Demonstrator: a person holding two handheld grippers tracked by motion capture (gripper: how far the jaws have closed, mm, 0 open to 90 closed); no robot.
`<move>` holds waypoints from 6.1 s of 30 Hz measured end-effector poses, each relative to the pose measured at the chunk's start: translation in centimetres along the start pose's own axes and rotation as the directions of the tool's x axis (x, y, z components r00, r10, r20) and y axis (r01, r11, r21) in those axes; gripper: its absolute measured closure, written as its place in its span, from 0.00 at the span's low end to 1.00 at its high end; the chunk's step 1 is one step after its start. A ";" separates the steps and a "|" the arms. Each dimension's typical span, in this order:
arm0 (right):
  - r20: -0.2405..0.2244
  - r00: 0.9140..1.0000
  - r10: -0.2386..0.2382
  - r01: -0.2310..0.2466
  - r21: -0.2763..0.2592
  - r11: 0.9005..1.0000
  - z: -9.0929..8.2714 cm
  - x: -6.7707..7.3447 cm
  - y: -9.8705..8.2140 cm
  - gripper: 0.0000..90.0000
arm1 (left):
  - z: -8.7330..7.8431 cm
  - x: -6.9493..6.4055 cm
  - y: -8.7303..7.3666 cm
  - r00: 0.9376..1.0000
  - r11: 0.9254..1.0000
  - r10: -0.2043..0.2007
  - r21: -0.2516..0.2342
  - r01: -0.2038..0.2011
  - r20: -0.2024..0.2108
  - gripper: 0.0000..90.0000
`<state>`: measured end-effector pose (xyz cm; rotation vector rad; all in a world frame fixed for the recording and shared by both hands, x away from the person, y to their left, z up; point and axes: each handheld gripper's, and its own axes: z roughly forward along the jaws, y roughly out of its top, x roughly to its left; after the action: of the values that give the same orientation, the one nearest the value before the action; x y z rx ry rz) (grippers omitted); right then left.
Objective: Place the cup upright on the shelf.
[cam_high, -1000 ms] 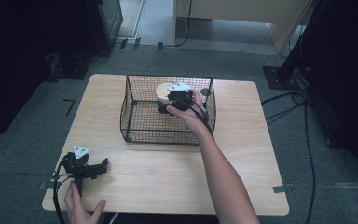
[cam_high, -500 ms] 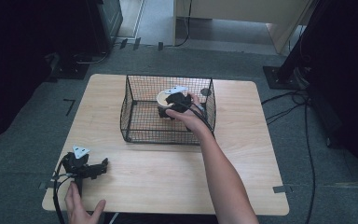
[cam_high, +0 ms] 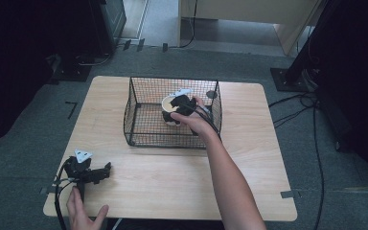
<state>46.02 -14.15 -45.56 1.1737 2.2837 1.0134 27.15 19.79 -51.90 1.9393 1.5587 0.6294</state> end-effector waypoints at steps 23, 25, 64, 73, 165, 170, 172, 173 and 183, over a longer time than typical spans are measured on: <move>0.024 1.000 0.007 -0.004 -0.101 0.995 -2.3 0.1 0.8 0.04 | 0.0 0.0 0.0 1.000 1.000 0.000 0.000 0.000 0.000 0.00; 0.019 1.000 0.001 0.002 -0.127 0.992 -3.0 0.3 1.1 0.04 | 0.0 0.0 0.0 1.000 1.000 0.000 0.000 0.000 0.000 0.00; -0.052 0.998 -0.035 0.014 -0.358 0.934 -12.8 3.5 -1.7 0.05 | 0.0 0.0 0.0 1.000 1.000 0.000 -0.002 0.000 0.000 0.00; -0.051 0.998 -0.038 0.016 -0.383 0.924 -14.5 3.7 -4.3 0.05 | 0.0 0.0 0.0 1.000 1.000 0.000 -0.002 0.000 0.000 0.00; 0.186 0.964 0.192 -0.153 -0.209 0.966 -19.1 -6.9 -25.6 0.06 | 0.0 0.0 0.0 1.000 1.000 0.002 0.000 -0.002 0.000 0.00; 0.197 0.959 0.205 -0.170 -0.182 0.968 -19.5 -7.4 -26.3 0.05 | 0.0 0.0 0.0 1.000 1.000 0.002 0.000 -0.002 0.000 0.00; 0.207 0.957 0.205 -0.173 -0.165 0.971 -19.6 -7.6 -26.5 0.05 | 0.0 0.0 0.0 1.000 1.000 0.002 0.000 -0.002 0.000 0.00; 0.207 0.956 0.206 -0.175 -0.158 0.972 -19.6 -7.6 -26.5 0.05 | 0.0 0.0 0.0 1.000 1.000 0.002 0.000 -0.002 0.000 0.00; 0.247 0.946 0.210 -0.206 -0.039 0.978 -20.0 -8.3 -27.3 0.02 | 0.0 0.0 0.0 1.000 1.000 0.002 0.000 -0.002 0.000 0.00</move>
<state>23.83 -40.12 -52.43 1.4718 1.9863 0.8919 27.15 19.80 -51.90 1.9412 1.5566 0.6308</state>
